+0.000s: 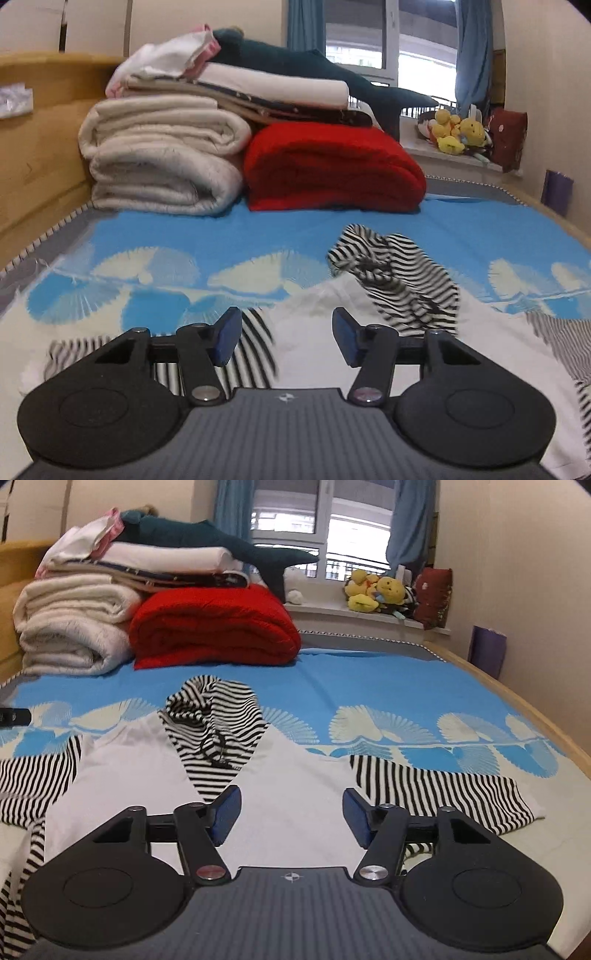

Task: Fold small clothes

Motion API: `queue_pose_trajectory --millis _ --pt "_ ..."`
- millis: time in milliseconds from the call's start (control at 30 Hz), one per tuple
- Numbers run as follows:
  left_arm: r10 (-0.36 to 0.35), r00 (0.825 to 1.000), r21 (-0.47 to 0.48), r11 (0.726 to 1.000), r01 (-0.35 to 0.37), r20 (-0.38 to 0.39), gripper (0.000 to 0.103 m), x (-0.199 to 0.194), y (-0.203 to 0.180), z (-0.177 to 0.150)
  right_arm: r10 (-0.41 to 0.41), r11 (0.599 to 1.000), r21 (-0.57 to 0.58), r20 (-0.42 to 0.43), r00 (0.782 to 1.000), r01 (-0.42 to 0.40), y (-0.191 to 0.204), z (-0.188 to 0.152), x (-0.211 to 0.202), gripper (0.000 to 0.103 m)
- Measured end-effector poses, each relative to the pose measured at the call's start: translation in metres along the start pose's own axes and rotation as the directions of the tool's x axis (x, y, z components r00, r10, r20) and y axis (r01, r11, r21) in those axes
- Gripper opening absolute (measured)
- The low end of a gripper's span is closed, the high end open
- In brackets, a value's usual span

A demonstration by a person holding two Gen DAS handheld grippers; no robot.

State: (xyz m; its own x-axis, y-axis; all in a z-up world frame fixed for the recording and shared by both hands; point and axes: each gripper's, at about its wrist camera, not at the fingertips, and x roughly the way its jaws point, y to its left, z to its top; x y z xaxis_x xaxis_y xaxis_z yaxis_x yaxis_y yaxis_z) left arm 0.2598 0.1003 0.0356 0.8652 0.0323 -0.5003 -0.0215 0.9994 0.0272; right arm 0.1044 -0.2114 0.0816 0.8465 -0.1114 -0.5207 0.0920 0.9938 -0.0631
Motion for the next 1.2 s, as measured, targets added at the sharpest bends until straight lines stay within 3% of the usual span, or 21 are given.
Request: queue_pose_trajectory --millis 167,433,633,767,833,933,1033,1133,1200 --pt "-0.009 0.999 -0.034 0.999 0.008 -0.038 0.06 0.015 0.027 0.004 0.023 0.999 -0.037 0.015 1.0 -0.022 0.016 0.008 0.005 0.045" --pt "0.04 0.994 -0.117 0.992 -0.052 -0.102 0.058 0.03 0.074 0.016 0.101 0.991 -0.092 0.047 0.994 -0.097 0.035 0.049 0.008 0.044" --pt "0.06 0.989 -0.138 0.987 -0.079 -0.135 0.055 0.04 0.09 0.012 0.154 0.988 -0.036 0.089 0.984 -0.151 0.058 0.091 0.035 0.044" --pt "0.045 0.985 -0.171 0.983 -0.074 -0.168 0.051 0.048 0.097 0.006 0.189 0.982 -0.032 0.12 0.975 -0.186 0.068 0.09 0.052 0.036" --pt "0.04 0.98 -0.207 0.975 -0.081 -0.195 0.048 0.054 0.106 0.002 0.2 0.98 -0.032 0.097 0.975 -0.197 0.069 0.079 0.061 0.028" --pt "0.032 0.971 -0.269 0.958 -0.097 -0.239 0.041 0.063 0.127 -0.004 0.212 0.976 0.044 0.008 0.977 -0.212 0.068 0.075 0.078 0.026" --pt "0.035 0.958 -0.347 0.928 -0.137 -0.285 0.041 0.071 0.153 -0.012 0.257 0.961 0.103 0.003 0.967 -0.255 0.067 0.079 0.087 0.026" --pt "0.064 0.936 -0.414 0.885 -0.213 -0.345 0.041 0.079 0.182 -0.023 0.26 0.961 0.092 0.004 0.966 -0.259 0.066 0.079 0.091 0.02" --pt "0.096 0.911 -0.464 0.836 -0.292 -0.401 0.041 0.084 0.206 -0.033 0.267 0.958 0.107 -0.004 0.964 -0.265 0.06 0.078 0.094 0.015"
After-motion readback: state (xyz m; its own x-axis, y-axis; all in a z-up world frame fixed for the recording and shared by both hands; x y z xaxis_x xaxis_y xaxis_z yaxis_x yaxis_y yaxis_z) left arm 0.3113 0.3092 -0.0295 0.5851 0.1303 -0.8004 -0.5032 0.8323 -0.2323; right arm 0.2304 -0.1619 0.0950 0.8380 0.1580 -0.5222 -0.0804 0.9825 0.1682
